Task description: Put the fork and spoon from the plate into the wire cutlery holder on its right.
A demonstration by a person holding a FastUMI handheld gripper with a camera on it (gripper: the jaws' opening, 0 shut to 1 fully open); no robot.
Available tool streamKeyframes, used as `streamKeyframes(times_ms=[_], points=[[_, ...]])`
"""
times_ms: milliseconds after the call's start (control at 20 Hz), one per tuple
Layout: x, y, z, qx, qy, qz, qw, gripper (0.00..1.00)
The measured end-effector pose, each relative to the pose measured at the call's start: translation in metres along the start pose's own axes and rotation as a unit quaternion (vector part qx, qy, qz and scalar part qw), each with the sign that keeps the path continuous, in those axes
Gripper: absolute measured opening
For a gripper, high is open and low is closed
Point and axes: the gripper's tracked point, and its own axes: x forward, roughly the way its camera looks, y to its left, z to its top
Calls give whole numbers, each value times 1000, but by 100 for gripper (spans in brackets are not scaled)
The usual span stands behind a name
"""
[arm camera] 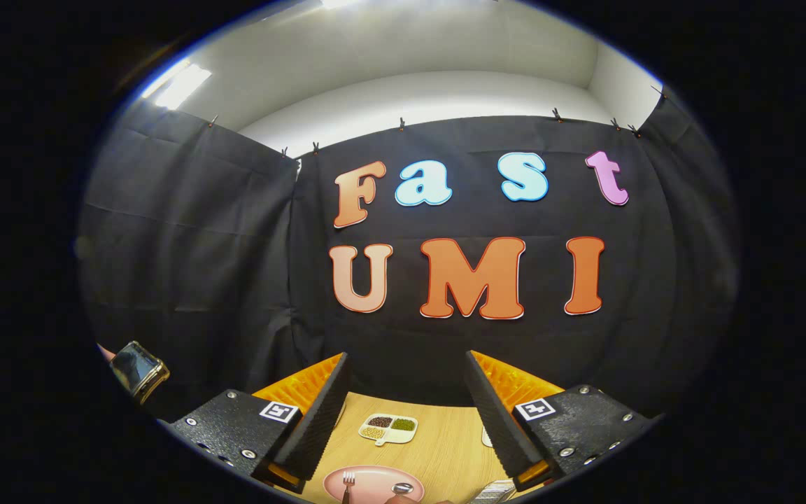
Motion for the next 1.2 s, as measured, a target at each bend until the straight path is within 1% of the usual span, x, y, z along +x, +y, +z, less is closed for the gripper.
streamKeyframes(times_ms=[100,300,650,1000,1200], points=[[-8,3,-2,1,1,4,1000,97],[-5,6,-1,4,-6,11,1000,97],[-3,6,-5,2,-7,9,1000,97],[2,12,-34,6,23,13,1000,97],[1,27,-71,11,59,22,998,97]])
